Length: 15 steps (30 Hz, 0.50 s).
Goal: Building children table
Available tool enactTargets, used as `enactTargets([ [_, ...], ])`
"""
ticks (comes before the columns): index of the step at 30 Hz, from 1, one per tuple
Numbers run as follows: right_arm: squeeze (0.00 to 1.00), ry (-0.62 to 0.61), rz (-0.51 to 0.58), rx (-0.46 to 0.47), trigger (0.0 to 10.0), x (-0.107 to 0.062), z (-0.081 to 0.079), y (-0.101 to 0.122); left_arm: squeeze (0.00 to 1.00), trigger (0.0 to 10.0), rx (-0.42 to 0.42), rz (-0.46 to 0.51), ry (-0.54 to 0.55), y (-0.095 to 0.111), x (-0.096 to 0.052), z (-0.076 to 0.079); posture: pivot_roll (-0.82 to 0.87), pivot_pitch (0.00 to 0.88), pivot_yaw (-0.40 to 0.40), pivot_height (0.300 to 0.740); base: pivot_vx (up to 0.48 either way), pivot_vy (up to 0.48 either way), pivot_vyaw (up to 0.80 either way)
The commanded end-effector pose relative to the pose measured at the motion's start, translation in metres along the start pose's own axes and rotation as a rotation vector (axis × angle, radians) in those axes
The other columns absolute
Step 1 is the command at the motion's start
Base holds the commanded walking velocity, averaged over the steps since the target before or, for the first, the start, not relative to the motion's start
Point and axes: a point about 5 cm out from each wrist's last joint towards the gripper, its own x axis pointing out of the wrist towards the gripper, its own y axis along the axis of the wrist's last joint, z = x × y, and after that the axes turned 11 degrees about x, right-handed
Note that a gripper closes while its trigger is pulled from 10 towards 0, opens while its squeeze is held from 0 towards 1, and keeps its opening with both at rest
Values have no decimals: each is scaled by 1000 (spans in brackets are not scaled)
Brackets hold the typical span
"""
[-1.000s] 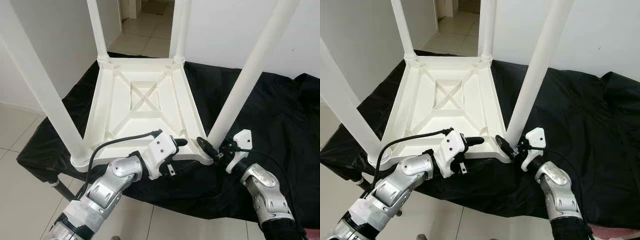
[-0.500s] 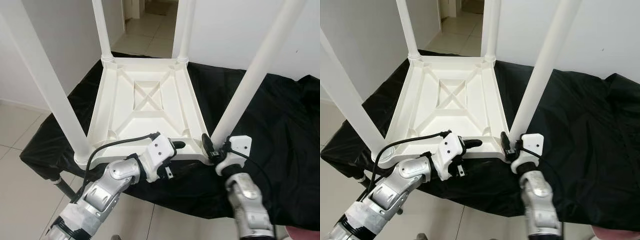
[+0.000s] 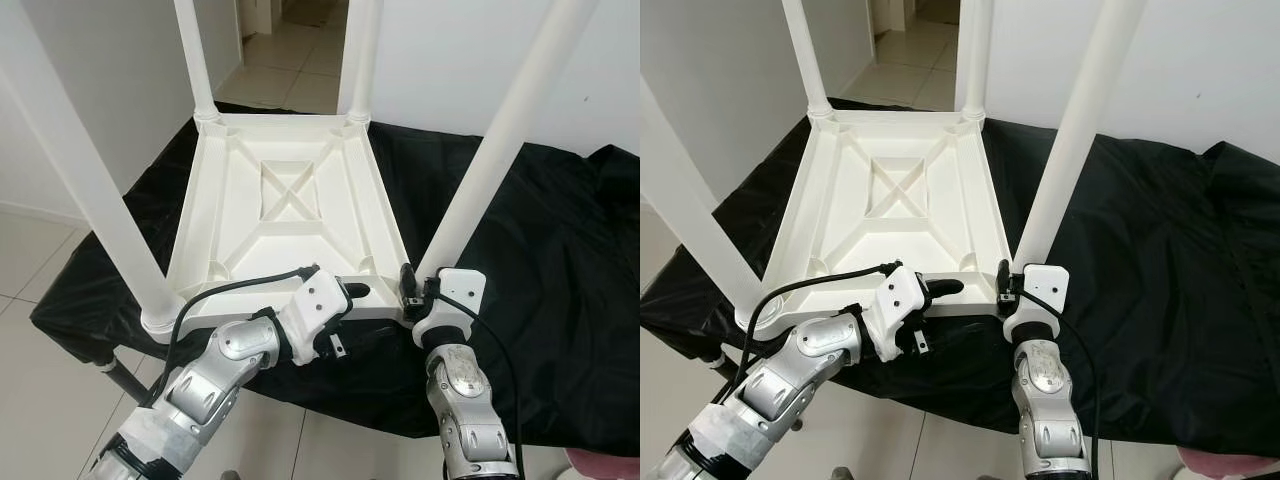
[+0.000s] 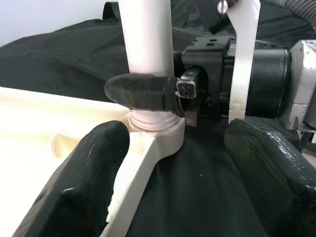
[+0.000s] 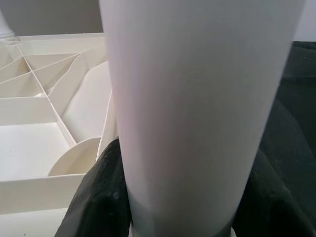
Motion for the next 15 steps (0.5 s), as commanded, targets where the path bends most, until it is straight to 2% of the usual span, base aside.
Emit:
enactTargets([
  [1, 1000, 20, 57, -25, 10000, 3, 3, 12, 0, 10000, 2, 5, -81, 0, 0, 2, -81, 0, -27, 740, 0, 0, 0],
  [8, 1000, 76, 84, -39, 10000, 4, 10, 19, 0, 10000, -3, 8, -77, 0, 0, 4, -85, 0, -28, 740, 0, 0, 0],
  [12, 976, 171, 52, -26, 10000, 5, 16, 20, 0, 10000, -5, 9, -74, 0, 1, 3, -89, 0, -28, 740, 0, 0, 0],
  [13, 0, 245, 25, -24, 10000, 5, 19, 20, 0, 10000, -5, 7, -73, 0, 1, 3, -93, 0, -24, 740, 0, 0, 0],
  [15, 0, 245, 25, -24, 10000, 5, 19, 20, 0, 10000, -5, 7, -73, 0, 1, 3, -93, 0, -24, 740, 0, 0, 0],
])
